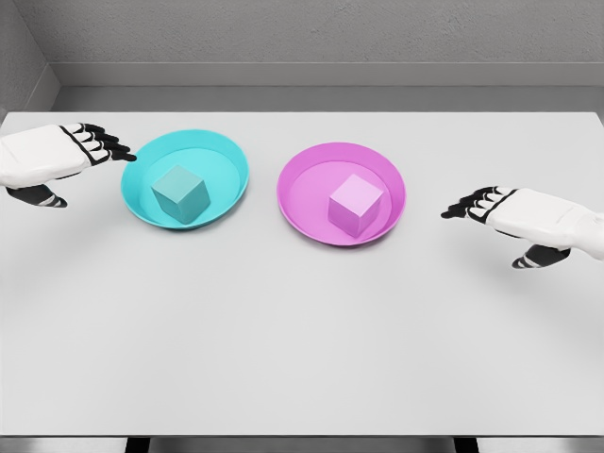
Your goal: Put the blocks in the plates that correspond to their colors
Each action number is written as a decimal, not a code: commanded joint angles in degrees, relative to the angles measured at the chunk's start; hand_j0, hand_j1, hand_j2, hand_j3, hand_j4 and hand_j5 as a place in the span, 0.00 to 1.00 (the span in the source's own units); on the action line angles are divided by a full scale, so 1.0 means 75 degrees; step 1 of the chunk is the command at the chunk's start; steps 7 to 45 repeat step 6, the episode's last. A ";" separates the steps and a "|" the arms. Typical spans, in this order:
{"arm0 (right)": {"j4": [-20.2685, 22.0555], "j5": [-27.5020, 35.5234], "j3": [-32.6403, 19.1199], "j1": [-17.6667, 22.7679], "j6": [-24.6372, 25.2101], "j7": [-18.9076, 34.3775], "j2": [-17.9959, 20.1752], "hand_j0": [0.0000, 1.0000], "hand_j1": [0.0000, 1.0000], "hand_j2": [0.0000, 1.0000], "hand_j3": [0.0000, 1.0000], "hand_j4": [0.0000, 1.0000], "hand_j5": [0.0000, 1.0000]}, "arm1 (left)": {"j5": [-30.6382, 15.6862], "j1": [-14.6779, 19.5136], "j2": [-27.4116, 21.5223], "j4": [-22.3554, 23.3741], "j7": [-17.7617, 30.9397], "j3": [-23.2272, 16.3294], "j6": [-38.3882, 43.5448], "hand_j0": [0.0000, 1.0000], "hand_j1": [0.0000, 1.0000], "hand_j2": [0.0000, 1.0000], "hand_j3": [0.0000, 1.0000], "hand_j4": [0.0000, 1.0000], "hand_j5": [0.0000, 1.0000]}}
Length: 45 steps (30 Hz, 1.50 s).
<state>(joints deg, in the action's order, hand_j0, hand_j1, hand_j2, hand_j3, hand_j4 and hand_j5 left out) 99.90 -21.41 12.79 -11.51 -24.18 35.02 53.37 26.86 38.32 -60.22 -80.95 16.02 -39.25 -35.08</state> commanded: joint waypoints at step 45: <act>0.0016 0.0030 -0.0006 0.0000 0.0013 -0.0003 0.0010 1.00 1.00 1.00 1.00 1.00 1.00 | -0.0030 0.0000 -0.0022 0.0000 -0.0004 0.0007 0.0010 1.00 1.00 1.00 1.00 1.00 1.00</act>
